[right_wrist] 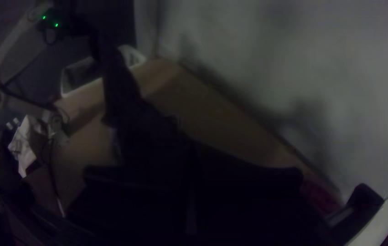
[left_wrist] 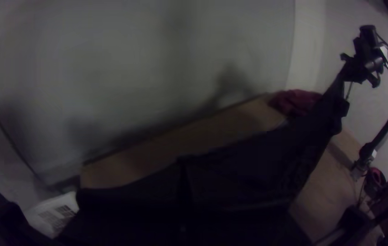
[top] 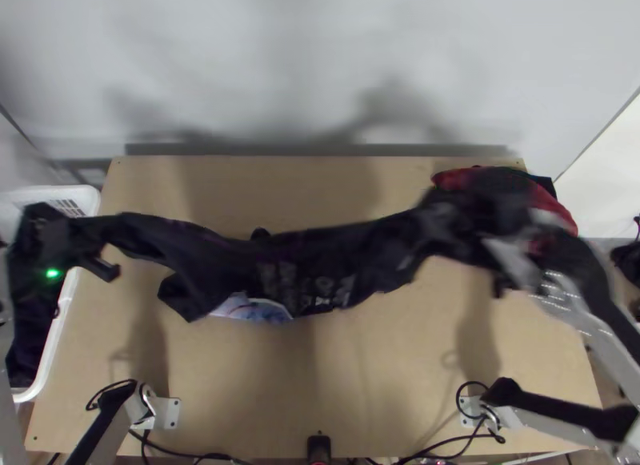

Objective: Fold the t-shirt

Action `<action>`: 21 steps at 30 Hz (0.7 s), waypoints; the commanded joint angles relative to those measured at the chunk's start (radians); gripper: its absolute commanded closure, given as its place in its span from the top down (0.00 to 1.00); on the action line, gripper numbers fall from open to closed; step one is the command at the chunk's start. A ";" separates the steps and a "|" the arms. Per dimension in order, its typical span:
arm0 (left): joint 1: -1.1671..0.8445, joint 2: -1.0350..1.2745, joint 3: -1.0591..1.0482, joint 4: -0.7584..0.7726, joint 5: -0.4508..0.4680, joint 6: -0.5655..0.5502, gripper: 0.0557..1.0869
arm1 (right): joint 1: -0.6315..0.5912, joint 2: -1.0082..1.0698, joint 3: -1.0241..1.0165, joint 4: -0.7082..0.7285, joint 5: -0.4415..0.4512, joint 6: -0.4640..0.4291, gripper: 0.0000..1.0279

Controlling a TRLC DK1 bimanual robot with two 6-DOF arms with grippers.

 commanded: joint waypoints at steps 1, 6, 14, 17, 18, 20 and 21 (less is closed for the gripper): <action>0.279 -0.026 0.058 0.040 0.153 -0.069 0.04 | -0.170 -0.222 -0.041 -0.009 -0.003 0.024 0.03; 0.302 -0.167 0.055 0.045 0.223 -0.180 0.04 | -0.191 -0.367 -0.110 -0.010 -0.052 0.060 0.03; 0.229 -0.327 0.066 0.242 0.263 -0.484 0.04 | -0.220 -0.506 -0.098 -0.015 -0.109 0.110 0.03; 0.206 -0.366 0.084 0.288 0.263 -0.556 0.04 | -0.229 -0.508 -0.038 0.016 -0.152 0.150 0.03; 0.201 -0.382 0.092 0.304 0.263 -0.583 0.04 | -0.234 -0.505 -0.012 0.028 -0.155 0.155 0.03; 0.192 -0.411 0.109 0.338 0.263 -0.635 0.04 | -0.242 -0.498 0.027 0.048 -0.169 0.178 0.03; 0.187 -0.420 0.117 0.351 0.263 -0.655 0.04 | -0.248 -0.495 0.036 0.059 -0.182 0.188 0.03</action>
